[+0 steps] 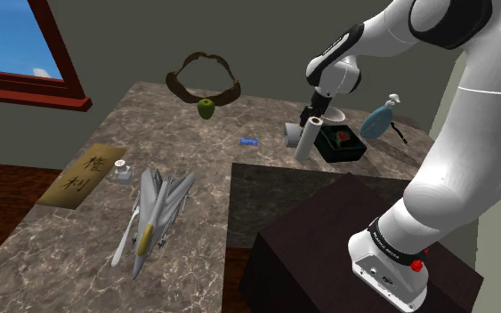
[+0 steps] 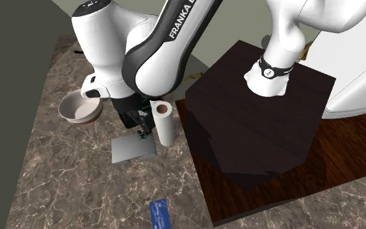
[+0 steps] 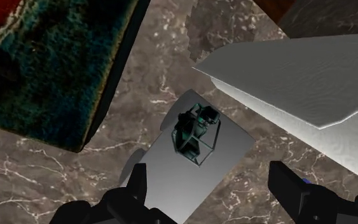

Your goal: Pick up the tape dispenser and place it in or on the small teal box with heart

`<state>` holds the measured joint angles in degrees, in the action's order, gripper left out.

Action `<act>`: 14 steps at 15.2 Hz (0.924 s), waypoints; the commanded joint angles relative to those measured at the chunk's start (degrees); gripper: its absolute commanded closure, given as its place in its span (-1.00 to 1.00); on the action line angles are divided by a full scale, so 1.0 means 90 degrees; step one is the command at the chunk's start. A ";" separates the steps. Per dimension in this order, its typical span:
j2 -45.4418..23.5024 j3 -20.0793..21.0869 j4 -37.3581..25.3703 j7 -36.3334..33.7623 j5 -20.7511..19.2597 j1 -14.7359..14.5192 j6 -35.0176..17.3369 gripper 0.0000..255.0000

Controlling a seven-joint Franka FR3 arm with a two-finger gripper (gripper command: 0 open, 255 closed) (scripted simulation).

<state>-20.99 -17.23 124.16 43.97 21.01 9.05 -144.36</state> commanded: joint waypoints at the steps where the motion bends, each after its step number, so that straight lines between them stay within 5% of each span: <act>1: -0.0250 0.0083 -0.0086 0.0135 0.0148 0.0077 -0.0146 -1.00; 14: -0.0671 0.0273 -0.0165 0.0314 0.0409 0.0182 -0.0472 -1.00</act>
<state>-27.04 -14.78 122.67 46.80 24.69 10.69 -148.61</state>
